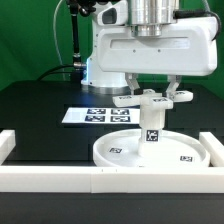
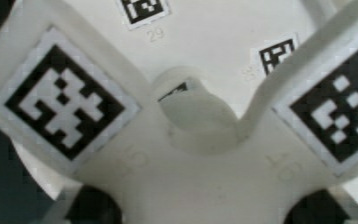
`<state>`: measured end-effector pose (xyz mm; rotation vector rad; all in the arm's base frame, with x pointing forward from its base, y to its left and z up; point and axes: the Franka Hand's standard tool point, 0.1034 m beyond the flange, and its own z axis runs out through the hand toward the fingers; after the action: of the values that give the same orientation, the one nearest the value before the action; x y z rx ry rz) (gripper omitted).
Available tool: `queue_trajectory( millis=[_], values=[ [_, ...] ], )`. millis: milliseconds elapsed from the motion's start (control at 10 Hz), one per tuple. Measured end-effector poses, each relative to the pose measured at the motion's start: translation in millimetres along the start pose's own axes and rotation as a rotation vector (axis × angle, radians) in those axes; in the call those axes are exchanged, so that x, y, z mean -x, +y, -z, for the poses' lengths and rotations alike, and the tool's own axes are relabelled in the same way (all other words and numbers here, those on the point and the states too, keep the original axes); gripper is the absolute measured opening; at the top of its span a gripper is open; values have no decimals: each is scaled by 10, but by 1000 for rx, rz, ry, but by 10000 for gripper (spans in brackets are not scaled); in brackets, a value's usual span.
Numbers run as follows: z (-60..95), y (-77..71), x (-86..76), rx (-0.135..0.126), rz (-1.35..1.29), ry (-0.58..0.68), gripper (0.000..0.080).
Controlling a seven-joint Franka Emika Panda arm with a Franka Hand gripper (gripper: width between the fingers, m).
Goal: Assemble round table
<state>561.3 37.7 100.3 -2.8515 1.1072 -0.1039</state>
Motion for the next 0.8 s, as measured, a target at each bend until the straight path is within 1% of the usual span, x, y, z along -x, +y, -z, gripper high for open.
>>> queue_trajectory(
  millis=[100, 200, 300, 500, 800],
  values=[
    [-4, 5, 5, -18, -96, 2, 442],
    [-3, 1, 17, -26, -200, 3, 442],
    [2, 5, 19, -32, -289, 7, 442],
    [3, 5, 17, -35, -343, 1, 442],
    [2, 4, 18, -47, -543, -14, 442]
  ],
)
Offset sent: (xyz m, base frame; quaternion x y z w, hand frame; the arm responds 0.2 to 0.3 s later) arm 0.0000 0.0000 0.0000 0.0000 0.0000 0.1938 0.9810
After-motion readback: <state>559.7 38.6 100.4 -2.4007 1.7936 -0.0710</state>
